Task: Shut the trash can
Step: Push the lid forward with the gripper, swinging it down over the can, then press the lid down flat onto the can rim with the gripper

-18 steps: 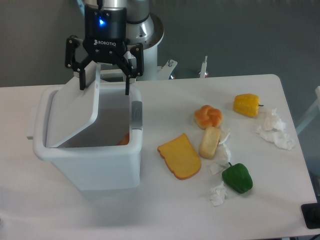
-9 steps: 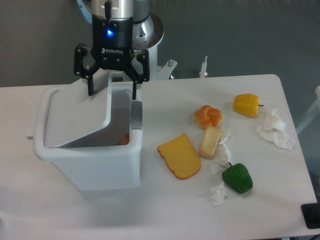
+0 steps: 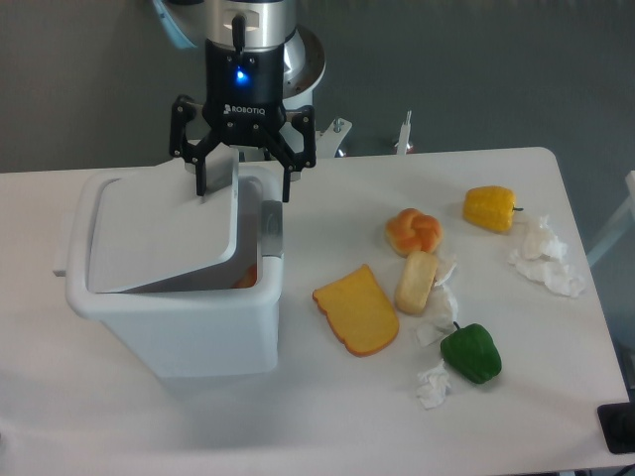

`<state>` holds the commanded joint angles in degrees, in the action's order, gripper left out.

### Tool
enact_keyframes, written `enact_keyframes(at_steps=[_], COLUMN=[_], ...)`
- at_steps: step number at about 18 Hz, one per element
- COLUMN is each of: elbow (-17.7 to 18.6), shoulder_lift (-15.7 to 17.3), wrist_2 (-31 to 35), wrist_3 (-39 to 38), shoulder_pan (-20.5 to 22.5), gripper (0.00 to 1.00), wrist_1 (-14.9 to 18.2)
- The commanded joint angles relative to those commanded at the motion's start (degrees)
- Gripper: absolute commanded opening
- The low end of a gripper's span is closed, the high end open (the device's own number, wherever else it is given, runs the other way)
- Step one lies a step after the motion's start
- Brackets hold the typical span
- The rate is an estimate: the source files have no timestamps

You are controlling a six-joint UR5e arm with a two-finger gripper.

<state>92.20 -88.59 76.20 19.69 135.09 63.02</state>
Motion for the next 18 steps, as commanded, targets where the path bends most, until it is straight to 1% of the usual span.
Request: enact_keyframes(at_steps=[4, 11, 18], elbow=[0.1, 0.1, 0.0], shoulder_lift=[-0.4, -1.1, -1.5], wrist_2=[0.1, 0.1, 1.1], wrist_3=[0.0, 0.1, 0.1], shoulder_pan=[0.2, 1.7, 1.7], gripper=[1.0, 1.0, 1.0], wrist_1=[0.1, 0.0, 0.0])
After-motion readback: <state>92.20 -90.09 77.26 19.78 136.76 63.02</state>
